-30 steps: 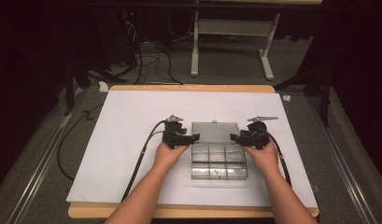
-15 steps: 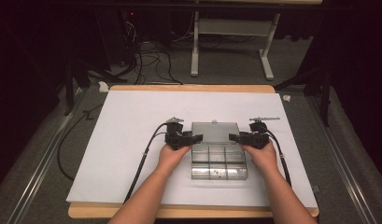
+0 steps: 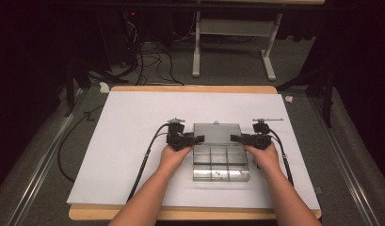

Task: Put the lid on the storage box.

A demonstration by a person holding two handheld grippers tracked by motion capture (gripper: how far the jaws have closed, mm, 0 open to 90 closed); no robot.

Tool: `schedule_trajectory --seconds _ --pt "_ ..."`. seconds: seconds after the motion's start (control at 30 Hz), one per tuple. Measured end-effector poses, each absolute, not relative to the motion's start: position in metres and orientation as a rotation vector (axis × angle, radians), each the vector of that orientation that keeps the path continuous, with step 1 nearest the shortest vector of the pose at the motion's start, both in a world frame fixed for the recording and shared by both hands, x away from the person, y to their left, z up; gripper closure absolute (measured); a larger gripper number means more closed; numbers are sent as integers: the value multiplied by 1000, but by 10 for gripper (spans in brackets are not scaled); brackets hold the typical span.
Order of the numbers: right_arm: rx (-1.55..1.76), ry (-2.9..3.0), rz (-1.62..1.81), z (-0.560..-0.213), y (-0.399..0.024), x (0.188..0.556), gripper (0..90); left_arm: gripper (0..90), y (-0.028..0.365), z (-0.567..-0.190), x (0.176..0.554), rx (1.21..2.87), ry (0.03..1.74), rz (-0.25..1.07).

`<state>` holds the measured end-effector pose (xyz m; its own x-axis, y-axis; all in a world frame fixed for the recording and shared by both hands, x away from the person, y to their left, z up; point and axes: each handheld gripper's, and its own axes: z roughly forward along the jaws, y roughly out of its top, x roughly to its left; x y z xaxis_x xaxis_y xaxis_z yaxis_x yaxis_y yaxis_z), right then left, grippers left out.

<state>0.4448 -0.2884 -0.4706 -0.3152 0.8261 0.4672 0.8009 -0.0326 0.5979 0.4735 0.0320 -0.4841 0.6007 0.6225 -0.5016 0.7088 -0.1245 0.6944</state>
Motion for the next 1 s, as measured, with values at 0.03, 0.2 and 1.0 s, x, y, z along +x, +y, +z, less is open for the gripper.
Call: schedule_trajectory --seconds 0.03,0.2,1.0 --pt "1837 2166 1313 -472 -288 446 331 337 32 -484 473 1819 1080 -103" --pt "1821 2152 1315 -471 -287 445 352 360 33 -482 473 1824 1067 -79" --pt "1570 2045 1294 -436 -290 422 673 699 38 -448 455 1830 953 138"
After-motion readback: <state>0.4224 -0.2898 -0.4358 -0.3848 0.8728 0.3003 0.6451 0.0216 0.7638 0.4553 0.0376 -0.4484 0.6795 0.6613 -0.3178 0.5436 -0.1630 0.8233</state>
